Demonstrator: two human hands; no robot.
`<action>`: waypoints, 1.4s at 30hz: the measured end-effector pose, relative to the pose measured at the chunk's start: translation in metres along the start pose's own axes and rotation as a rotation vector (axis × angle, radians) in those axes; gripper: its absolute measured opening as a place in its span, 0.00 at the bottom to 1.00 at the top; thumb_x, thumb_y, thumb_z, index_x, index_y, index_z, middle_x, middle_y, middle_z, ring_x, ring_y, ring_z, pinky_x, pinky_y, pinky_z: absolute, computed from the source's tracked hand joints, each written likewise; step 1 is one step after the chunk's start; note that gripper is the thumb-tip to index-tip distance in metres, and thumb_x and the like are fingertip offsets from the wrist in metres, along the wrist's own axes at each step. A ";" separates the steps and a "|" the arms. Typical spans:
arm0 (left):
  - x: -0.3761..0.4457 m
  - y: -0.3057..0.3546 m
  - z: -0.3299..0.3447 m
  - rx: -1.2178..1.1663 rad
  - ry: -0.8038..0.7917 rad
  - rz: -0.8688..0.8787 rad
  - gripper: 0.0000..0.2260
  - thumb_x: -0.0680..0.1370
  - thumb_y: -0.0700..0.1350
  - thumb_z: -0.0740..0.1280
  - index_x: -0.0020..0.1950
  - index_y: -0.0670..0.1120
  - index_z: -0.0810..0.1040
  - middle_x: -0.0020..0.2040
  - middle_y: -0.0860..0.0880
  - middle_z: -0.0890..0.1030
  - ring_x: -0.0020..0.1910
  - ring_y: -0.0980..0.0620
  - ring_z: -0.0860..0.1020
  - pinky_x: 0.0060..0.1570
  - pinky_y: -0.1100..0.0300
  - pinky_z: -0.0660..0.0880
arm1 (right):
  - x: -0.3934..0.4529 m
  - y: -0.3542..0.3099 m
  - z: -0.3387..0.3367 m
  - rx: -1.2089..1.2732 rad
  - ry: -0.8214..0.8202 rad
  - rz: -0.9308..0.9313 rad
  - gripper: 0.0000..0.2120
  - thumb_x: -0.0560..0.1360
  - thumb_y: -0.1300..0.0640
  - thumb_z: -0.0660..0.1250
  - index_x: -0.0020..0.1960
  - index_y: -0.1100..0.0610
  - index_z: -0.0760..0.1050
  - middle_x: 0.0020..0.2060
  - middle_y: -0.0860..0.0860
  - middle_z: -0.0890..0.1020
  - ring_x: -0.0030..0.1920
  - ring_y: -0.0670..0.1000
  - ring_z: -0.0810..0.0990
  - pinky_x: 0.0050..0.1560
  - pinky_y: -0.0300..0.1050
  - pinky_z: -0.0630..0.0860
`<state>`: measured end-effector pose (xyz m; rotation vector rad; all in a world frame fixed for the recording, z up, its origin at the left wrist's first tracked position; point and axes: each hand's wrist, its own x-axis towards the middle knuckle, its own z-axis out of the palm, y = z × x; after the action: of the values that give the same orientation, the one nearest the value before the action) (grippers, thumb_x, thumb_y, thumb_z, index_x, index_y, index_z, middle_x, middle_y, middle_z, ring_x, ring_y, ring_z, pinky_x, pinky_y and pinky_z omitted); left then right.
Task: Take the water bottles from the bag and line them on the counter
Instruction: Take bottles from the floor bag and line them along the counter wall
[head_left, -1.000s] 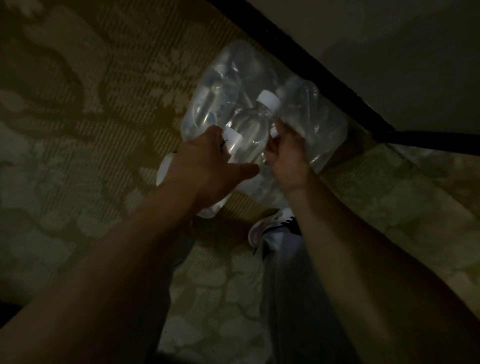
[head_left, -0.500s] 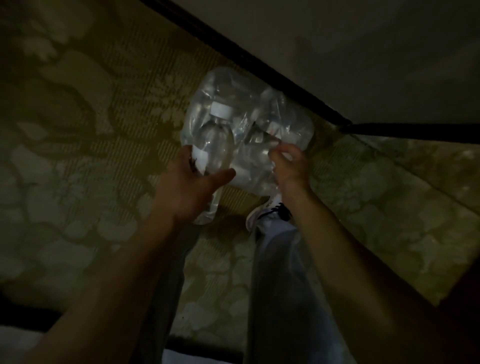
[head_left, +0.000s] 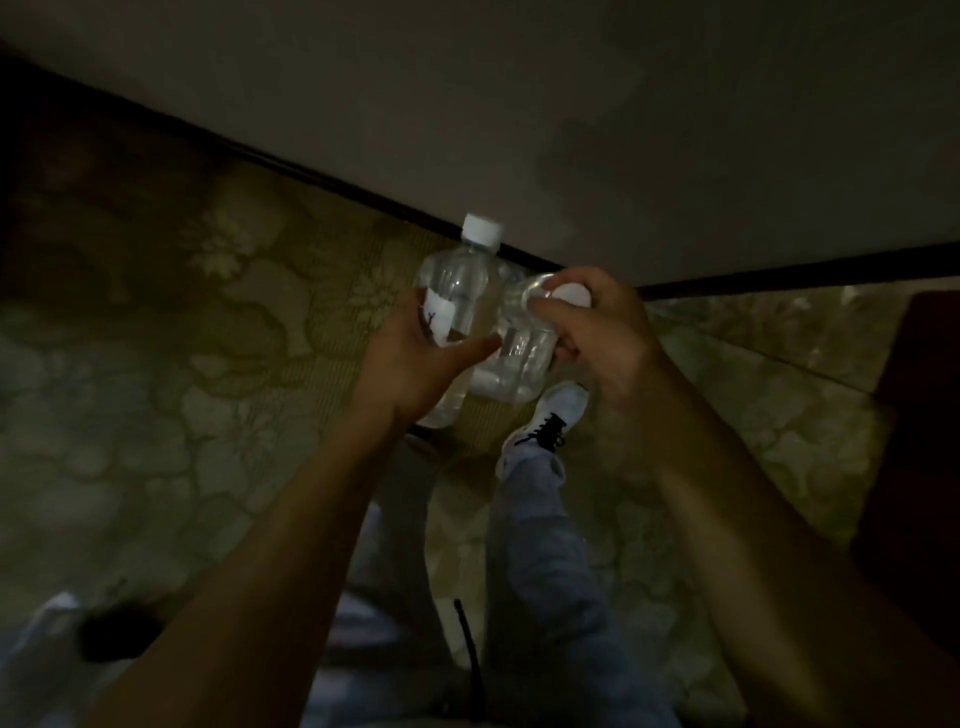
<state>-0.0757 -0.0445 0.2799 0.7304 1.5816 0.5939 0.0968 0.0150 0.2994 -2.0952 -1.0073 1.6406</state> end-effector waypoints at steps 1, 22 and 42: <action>-0.008 0.012 -0.008 0.004 0.001 0.018 0.24 0.69 0.50 0.78 0.60 0.47 0.73 0.48 0.51 0.83 0.43 0.58 0.83 0.39 0.64 0.78 | -0.016 -0.015 -0.003 -0.025 -0.014 -0.037 0.09 0.71 0.60 0.73 0.48 0.50 0.77 0.51 0.54 0.80 0.46 0.53 0.81 0.38 0.44 0.79; -0.180 0.167 -0.100 -0.272 0.199 0.461 0.16 0.77 0.51 0.68 0.62 0.49 0.72 0.50 0.51 0.79 0.40 0.64 0.80 0.37 0.70 0.77 | -0.238 -0.211 -0.022 -0.264 0.033 -0.820 0.12 0.67 0.51 0.77 0.45 0.53 0.78 0.37 0.48 0.84 0.40 0.48 0.84 0.40 0.56 0.82; -0.368 0.193 -0.337 -0.322 0.361 0.894 0.26 0.69 0.50 0.71 0.66 0.47 0.73 0.57 0.52 0.83 0.56 0.54 0.82 0.50 0.59 0.81 | -0.432 -0.348 0.148 -0.288 -0.452 -1.255 0.06 0.67 0.53 0.75 0.42 0.54 0.80 0.30 0.51 0.76 0.28 0.42 0.72 0.26 0.36 0.68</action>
<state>-0.3612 -0.1783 0.7121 1.1154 1.3665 1.6674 -0.2055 -0.0578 0.7824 -0.7062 -2.1526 1.2438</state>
